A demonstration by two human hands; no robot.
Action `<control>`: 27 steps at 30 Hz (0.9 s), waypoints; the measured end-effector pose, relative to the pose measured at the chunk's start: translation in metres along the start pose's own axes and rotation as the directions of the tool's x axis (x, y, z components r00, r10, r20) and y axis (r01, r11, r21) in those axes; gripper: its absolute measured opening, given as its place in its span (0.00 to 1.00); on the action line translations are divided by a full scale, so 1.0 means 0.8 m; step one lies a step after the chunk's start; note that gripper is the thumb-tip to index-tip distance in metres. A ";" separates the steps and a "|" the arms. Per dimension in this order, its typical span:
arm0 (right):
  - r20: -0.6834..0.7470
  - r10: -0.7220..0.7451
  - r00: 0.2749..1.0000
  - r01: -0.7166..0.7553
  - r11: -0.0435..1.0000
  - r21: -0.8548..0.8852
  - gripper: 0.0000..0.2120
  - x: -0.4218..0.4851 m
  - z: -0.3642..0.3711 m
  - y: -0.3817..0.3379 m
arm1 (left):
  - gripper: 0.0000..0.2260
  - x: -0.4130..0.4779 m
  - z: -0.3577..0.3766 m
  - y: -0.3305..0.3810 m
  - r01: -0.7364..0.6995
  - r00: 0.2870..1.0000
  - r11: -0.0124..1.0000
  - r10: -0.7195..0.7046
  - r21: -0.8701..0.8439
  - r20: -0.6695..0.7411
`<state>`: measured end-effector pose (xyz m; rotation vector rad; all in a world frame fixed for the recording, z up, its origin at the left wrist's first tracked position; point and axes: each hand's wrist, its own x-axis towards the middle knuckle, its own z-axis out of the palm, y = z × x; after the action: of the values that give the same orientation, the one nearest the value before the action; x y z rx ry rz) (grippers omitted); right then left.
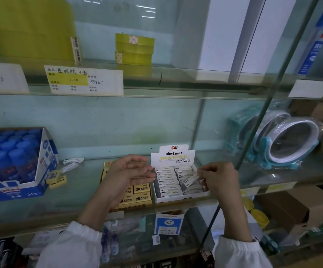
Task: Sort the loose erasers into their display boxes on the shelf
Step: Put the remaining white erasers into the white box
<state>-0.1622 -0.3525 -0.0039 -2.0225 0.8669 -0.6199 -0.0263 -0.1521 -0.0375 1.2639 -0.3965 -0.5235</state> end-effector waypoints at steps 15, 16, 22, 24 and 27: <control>0.287 -0.007 0.958 0.140 0.884 -0.447 0.09 -0.008 0.005 -0.010 | 0.10 0.002 -0.002 -0.001 0.009 1.000 1.000 -0.008 0.015 -0.016; 0.296 -0.007 0.955 0.149 0.875 -0.460 0.09 -0.007 0.006 -0.010 | 0.10 0.002 -0.001 -0.001 0.008 1.000 1.000 -0.008 0.016 -0.018; 0.214 -0.141 0.967 0.222 0.880 -0.420 0.11 -0.009 0.019 -0.023 | 0.08 0.001 0.000 0.005 0.013 0.998 0.993 -0.021 -0.116 -0.063; 0.236 -0.236 0.943 0.310 0.881 -0.359 0.09 -0.011 0.031 -0.036 | 0.07 0.000 -0.007 0.018 -0.030 0.994 0.990 0.015 -0.135 -0.108; 0.341 -0.333 0.879 0.436 0.851 -0.292 0.07 -0.015 0.046 -0.061 | 0.07 0.014 -0.050 0.038 -0.146 0.939 0.960 0.211 0.239 -0.271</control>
<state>-0.1276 -0.3045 0.0163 -2.5823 0.4175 -0.3890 0.0095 -0.1206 -0.0185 1.4737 -0.3188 -0.1329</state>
